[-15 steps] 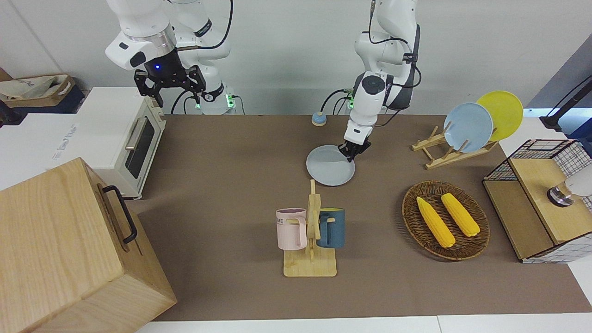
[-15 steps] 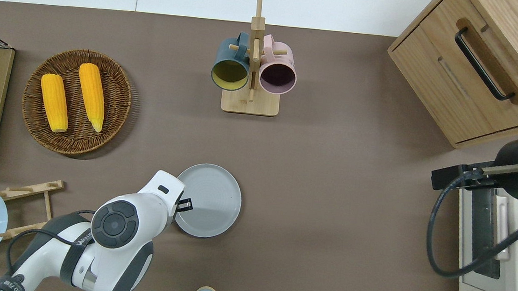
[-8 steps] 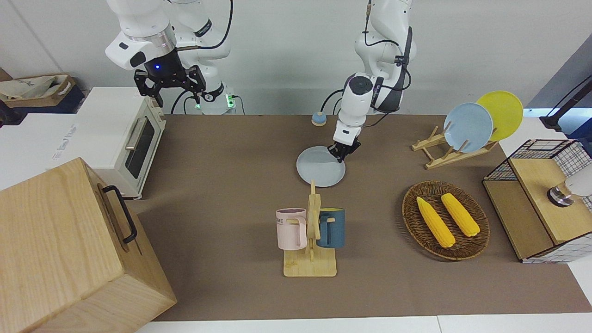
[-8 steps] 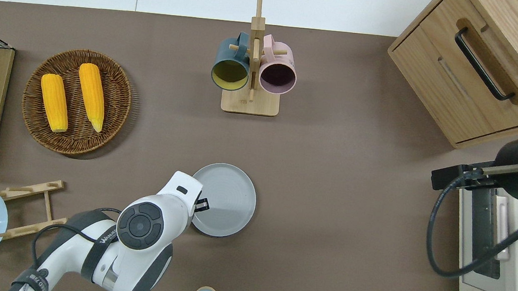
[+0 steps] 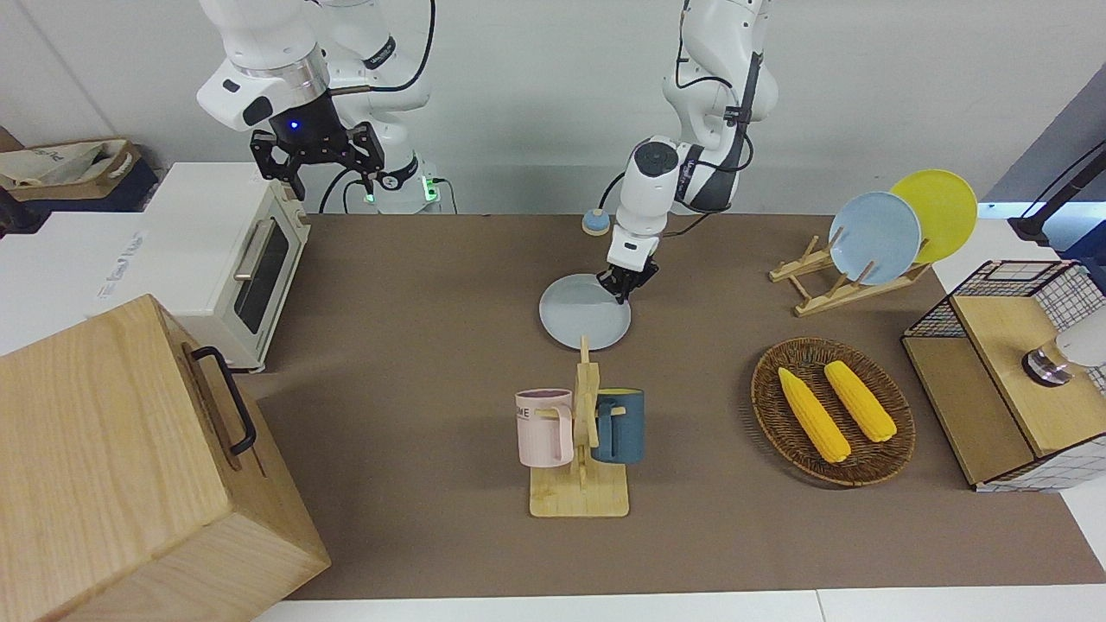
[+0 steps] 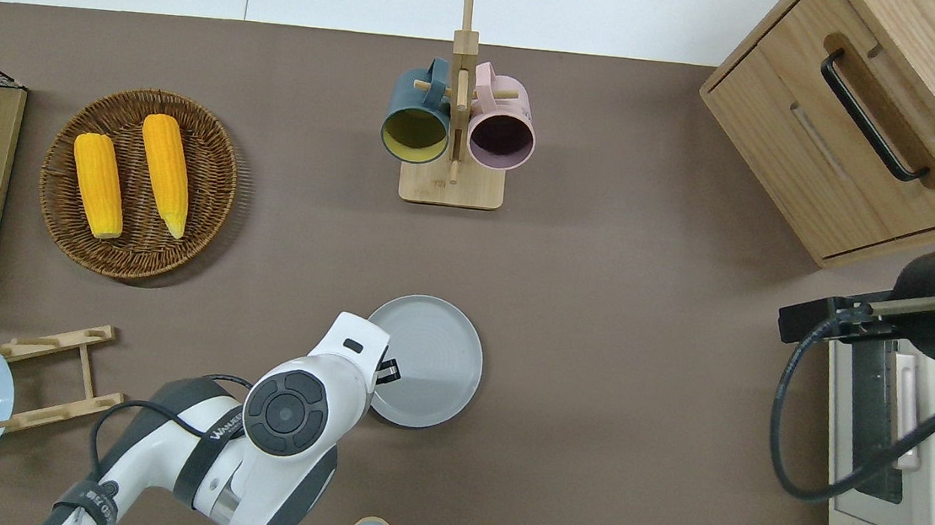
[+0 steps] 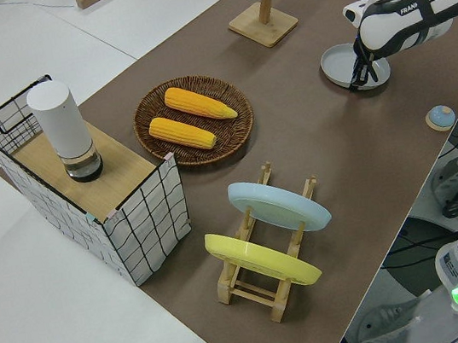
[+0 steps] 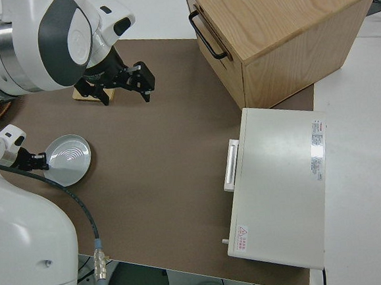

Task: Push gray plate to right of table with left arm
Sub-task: 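Push the gray plate with the left gripper away from the basket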

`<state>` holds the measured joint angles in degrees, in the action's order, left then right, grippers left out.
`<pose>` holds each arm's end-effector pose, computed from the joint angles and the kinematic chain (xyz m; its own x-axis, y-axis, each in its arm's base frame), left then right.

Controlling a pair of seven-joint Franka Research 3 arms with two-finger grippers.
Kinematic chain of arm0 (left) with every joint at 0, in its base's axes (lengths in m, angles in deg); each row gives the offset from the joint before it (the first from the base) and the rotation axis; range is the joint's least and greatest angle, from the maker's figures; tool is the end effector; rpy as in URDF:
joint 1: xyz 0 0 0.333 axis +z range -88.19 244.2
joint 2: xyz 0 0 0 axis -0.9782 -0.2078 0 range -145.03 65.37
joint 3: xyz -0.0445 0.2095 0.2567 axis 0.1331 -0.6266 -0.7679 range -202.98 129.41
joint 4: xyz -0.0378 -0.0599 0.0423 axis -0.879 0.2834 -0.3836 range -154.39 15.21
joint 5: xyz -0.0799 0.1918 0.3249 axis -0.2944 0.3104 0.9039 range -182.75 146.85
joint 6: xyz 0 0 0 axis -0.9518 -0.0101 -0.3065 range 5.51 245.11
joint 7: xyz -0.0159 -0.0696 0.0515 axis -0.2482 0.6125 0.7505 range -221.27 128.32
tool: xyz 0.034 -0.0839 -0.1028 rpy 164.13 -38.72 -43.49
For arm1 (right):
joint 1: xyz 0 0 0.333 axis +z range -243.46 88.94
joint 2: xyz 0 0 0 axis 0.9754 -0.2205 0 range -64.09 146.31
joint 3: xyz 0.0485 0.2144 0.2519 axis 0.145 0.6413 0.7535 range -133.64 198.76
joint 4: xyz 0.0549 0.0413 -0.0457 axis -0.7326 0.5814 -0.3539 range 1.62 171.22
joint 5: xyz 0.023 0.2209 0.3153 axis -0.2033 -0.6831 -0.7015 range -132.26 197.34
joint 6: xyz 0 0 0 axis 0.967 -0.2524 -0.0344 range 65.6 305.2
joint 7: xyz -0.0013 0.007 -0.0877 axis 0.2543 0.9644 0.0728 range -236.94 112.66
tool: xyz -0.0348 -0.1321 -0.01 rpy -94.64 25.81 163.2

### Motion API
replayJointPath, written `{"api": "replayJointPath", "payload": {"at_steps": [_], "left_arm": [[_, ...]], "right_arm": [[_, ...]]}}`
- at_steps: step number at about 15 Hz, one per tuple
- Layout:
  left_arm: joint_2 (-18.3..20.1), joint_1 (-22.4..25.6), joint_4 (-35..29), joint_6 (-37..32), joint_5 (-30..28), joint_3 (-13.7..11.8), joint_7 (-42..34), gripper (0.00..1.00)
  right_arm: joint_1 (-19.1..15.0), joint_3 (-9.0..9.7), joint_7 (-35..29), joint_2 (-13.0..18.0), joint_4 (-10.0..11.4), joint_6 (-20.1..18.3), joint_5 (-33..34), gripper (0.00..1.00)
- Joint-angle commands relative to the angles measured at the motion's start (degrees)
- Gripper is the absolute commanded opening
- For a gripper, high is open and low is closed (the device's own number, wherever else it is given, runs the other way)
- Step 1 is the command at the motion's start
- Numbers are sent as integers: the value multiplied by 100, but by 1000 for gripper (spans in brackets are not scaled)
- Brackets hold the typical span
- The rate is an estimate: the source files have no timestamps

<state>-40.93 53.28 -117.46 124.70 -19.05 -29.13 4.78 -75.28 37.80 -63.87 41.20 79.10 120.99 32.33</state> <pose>0.4132 -0.2624 0.2970 0.9404 0.3387 0.0314 0.3363 -0.9397 0.0625 0.5234 0.0668 0.6463 0.9935 0.0959 -0.0610 0.0960 -0.9954 -0.0016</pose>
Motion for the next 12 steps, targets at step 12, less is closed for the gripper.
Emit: {"api": "replayJointPath", "payload": {"at_steps": [12], "left_arm": [[-839, -778, 823, 2, 180, 140, 1571, 0]], "right_arm": [[-67, 30, 15, 35, -7, -69, -49, 983]]}}
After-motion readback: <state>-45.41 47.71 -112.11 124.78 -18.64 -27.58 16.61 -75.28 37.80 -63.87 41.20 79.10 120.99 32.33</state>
